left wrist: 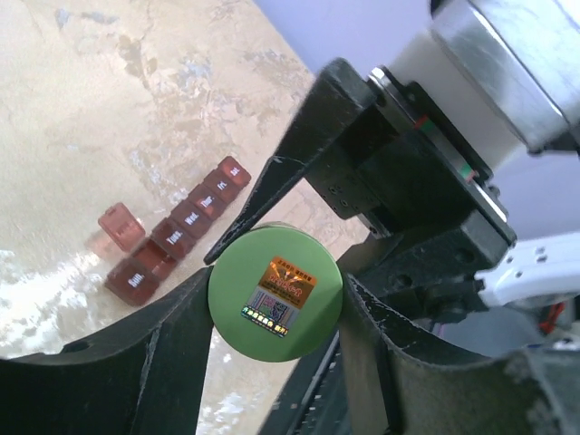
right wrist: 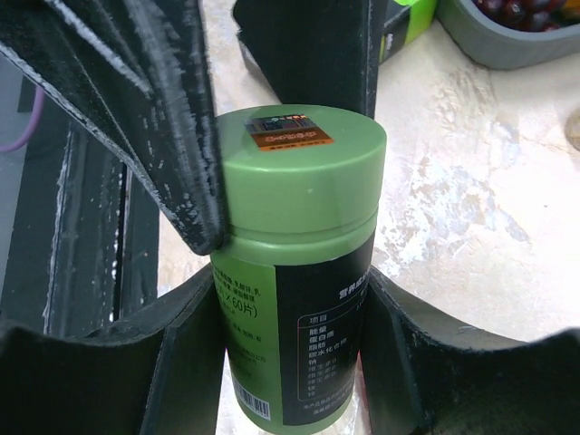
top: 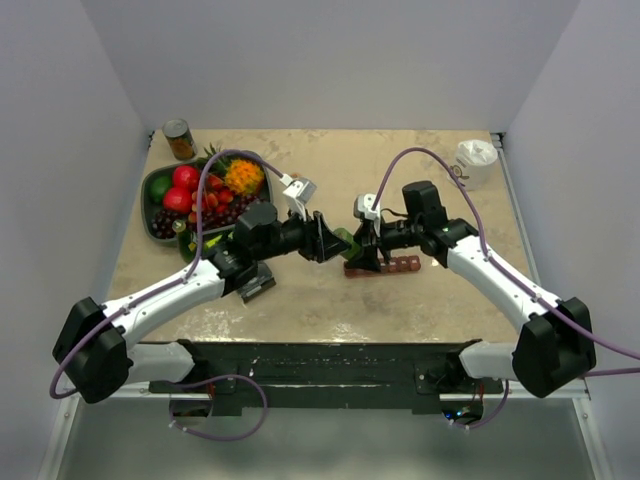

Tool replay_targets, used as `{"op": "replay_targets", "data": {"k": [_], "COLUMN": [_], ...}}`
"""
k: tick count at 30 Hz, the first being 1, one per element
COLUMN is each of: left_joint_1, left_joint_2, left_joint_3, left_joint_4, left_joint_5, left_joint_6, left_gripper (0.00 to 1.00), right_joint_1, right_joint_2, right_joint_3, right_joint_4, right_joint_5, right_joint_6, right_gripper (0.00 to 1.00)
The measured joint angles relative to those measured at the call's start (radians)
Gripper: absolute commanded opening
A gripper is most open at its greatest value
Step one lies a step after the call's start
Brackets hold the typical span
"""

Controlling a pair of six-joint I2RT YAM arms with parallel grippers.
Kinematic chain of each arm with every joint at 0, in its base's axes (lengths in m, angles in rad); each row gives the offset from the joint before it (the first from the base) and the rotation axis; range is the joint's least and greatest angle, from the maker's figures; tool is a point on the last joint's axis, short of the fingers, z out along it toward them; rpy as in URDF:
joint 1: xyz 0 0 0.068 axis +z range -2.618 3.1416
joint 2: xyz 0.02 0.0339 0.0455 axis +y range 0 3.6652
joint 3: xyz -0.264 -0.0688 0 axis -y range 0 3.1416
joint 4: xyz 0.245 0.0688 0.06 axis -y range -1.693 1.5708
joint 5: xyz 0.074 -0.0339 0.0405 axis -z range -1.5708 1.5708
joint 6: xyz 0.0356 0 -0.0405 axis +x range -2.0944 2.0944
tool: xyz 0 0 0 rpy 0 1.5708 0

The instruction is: Sort the pills into containers

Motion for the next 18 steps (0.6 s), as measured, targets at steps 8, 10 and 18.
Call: {"op": "replay_targets", "data": {"k": [8,10,18], "left_joint_1": [0.014,0.014,0.042], "left_joint_2": [0.078,0.076,0.014], "left_joint_3": [0.138,0.149,0.178], "left_joint_4": [-0.225,-0.260,-0.379], "left_joint_5": [-0.110,-0.141,-0.203], "left_joint_6": [-0.401,-0.486,-0.565], "left_gripper": [0.16,0.38,0.99], "right_joint_1": [0.006,0.013,-0.002], "right_joint_2": [-0.042,-0.048,-0.071], "right_joint_3": [-0.031,-0.035,-0.052], "right_joint_4": [0.082,0.100,0.109], "right_joint_5": [0.158,0.181,0.216], "right_joint_6": [0.096,0.107,0.110], "right_gripper": [0.00,0.00,0.00]}}
